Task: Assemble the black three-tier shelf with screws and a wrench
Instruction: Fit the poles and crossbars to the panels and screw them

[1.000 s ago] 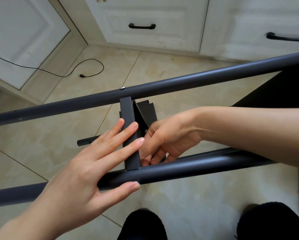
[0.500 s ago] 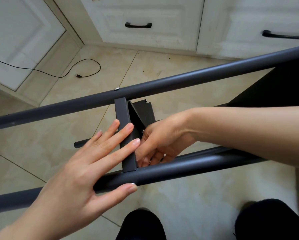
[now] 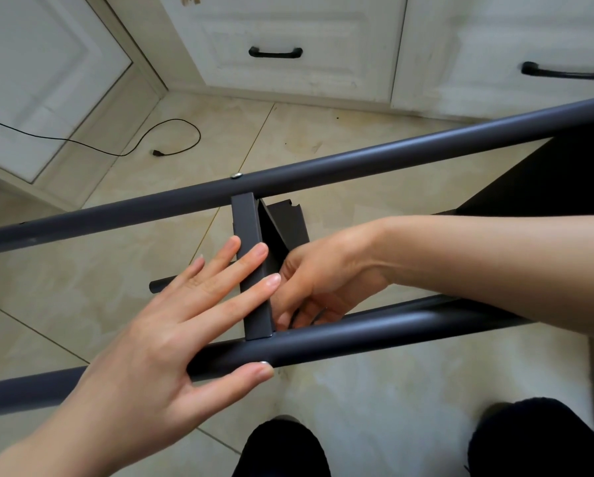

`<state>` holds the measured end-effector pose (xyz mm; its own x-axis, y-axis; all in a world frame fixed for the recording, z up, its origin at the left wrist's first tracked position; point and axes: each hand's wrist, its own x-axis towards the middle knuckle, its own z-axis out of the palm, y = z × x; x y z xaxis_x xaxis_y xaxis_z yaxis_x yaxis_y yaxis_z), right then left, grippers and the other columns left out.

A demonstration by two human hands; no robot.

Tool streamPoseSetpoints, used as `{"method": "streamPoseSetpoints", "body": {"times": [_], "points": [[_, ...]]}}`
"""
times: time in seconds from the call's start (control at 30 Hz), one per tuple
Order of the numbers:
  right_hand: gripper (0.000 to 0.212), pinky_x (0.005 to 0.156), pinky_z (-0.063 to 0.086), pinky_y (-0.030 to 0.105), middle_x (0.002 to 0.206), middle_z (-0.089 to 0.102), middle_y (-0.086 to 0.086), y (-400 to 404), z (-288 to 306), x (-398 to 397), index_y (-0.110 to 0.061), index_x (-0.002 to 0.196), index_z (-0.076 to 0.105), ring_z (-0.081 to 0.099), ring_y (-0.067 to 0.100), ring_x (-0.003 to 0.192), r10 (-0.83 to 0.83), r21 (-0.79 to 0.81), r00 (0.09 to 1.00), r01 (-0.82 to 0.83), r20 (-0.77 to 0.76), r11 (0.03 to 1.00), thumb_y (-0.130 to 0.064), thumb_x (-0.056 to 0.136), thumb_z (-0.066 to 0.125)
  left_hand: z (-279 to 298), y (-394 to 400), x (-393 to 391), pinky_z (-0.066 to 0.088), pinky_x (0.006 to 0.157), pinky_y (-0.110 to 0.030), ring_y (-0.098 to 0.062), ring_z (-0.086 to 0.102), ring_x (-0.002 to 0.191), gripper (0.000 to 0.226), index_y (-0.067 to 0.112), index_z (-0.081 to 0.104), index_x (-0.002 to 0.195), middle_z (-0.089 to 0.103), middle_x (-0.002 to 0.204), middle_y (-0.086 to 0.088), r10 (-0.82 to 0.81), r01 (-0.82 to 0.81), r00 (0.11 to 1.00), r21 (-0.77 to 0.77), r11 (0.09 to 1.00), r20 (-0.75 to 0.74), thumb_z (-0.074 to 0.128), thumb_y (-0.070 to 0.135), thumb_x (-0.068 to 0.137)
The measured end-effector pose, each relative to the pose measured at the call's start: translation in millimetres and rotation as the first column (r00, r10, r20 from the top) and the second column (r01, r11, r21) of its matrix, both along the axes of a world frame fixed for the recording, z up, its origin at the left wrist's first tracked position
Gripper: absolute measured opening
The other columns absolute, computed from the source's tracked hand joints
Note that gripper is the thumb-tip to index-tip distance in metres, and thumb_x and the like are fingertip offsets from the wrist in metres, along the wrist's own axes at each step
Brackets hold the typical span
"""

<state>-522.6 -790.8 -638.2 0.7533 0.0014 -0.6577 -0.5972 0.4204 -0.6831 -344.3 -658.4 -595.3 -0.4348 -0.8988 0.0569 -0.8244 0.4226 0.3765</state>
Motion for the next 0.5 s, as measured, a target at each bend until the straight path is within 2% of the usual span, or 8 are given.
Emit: {"method": "streamPoseSetpoints", "body": {"times": [0.17, 0.3, 0.5], "points": [[0.028, 0.062, 0.051, 0.019, 0.074, 0.067, 0.005, -7.6, 3.7, -5.9, -0.011, 0.069, 0.072, 0.059, 0.010, 0.062, -0.013, 0.042, 0.999, 0.011, 0.038, 0.999, -0.010, 0.095, 0.060, -0.6, -2.5, -0.3, 0.023, 0.120, -0.041, -0.020, 0.026, 0.152, 0.066, 0.020, 0.047, 0.149, 0.032, 0.163, 0.007, 0.002, -0.002, 1.000, -0.001, 1.000, -0.004, 0.056, 0.054, 0.094], [0.026, 0.054, 0.052, 0.018, 0.065, 0.066, 0.003, -3.4, 2.0, -1.9, -0.007, 0.071, 0.066, 0.061, 0.008, 0.053, -0.034, 0.027, 0.999, 0.034, 0.016, 0.999, -0.007, 0.095, 0.057, -1.2, -2.7, 0.5, 0.023, 0.120, -0.042, -0.020, 0.026, 0.152, 0.067, 0.019, 0.045, 0.150, 0.032, 0.163, 0.007, 0.002, -0.002, 1.000, -0.002, 1.000, -0.011, 0.055, 0.054, 0.094], [0.027, 0.061, 0.050, 0.020, 0.074, 0.066, 0.006, -6.2, 8.5, -3.7, -0.010, 0.071, 0.070, 0.059, 0.010, 0.060, 0.000, 0.017, 0.999, -0.001, 0.045, 1.000, -0.009, 0.095, 0.058, -2.1, -0.3, 3.3, 0.023, 0.120, -0.042, -0.021, 0.027, 0.152, 0.068, 0.020, 0.044, 0.151, 0.032, 0.163, 0.007, 0.004, -0.004, 1.000, -0.005, 1.000, -0.013, 0.057, 0.054, 0.093]]}}
